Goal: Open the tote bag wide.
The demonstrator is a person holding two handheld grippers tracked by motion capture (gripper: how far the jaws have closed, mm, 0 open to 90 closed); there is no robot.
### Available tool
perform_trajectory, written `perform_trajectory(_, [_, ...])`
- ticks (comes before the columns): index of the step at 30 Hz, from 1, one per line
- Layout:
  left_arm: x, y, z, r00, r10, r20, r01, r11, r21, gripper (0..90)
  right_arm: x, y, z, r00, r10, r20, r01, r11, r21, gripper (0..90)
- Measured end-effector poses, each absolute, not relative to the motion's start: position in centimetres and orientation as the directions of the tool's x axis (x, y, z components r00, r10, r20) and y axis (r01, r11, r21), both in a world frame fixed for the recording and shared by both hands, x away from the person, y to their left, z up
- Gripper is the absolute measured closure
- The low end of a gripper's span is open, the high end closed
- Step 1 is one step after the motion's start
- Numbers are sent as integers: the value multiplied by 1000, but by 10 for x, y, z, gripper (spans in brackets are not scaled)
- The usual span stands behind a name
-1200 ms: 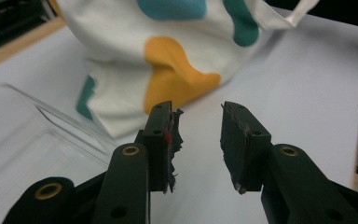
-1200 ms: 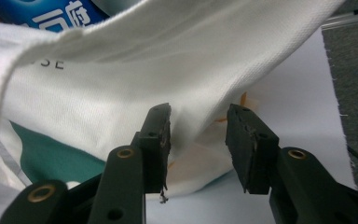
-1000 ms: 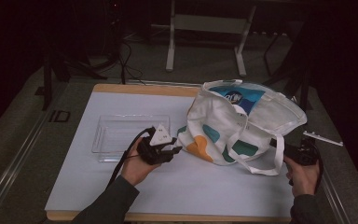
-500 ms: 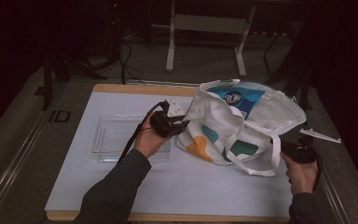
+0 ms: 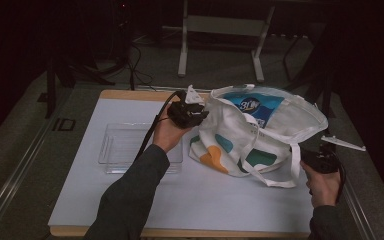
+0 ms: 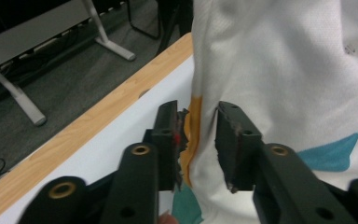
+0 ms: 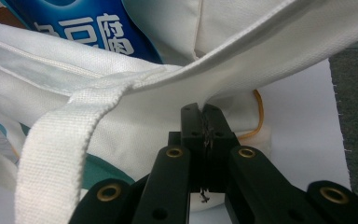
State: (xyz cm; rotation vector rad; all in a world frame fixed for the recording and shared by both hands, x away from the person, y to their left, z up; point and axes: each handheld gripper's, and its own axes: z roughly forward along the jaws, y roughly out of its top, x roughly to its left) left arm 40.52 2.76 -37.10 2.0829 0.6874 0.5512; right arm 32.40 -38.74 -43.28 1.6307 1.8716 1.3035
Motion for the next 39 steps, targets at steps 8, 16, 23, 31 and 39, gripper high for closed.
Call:
perform_trajectory(8, [406,32,-373,755,647,107,301,-487,820,853,323,-383,-427,-310,903,298,592,-62,804,895])
perform_trajectory(16, [402,41,-380,768,634,94,302,-487,819,856,321,-374,-425,-341,896,285,589,-33,808,895])
perform_trajectory(23, [396,47,-380,774,628,82,309,-488,816,860,315,-372,-419,-361,892,274,581,-15,813,895])
perform_trajectory(31, [389,54,-375,782,620,61,311,-473,824,863,308,-372,-410,-385,885,260,565,4,825,894])
perform_trajectory(39, [378,60,-381,796,603,52,305,-474,826,866,302,-370,-407,-417,876,242,563,40,826,893])
